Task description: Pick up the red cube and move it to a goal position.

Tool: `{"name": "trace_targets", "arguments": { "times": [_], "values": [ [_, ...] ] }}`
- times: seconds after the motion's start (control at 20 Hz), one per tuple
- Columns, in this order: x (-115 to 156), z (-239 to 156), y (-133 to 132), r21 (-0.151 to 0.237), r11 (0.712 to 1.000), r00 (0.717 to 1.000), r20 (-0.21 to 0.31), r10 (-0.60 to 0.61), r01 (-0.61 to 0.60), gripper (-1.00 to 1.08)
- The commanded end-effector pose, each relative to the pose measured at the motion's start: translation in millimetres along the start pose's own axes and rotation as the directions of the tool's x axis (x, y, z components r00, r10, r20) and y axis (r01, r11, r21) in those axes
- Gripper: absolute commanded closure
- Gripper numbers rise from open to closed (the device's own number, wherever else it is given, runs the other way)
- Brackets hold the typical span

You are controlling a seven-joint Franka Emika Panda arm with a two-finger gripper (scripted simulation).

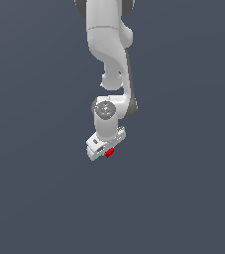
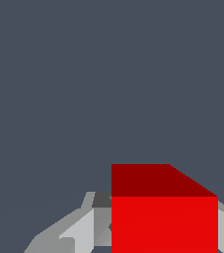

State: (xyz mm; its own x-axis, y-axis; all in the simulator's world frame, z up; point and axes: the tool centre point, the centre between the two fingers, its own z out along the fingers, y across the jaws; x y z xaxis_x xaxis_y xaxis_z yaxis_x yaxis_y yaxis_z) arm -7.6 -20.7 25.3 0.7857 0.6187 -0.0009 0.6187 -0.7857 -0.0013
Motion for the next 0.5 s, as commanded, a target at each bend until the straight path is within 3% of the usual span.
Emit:
{"name": "trace_targets", "arguments": {
  "times": [0.0, 0.45],
  "values": [
    [-0.1, -7.4, -0.6, -0.001, 1.0, 1.0, -0.001, 0.0, 0.0, 1.08],
    [-2.8, -62.3, -9.7, -0.002, 1.0, 1.0, 0.0, 0.0, 0.0, 1.08]
  ]
}}
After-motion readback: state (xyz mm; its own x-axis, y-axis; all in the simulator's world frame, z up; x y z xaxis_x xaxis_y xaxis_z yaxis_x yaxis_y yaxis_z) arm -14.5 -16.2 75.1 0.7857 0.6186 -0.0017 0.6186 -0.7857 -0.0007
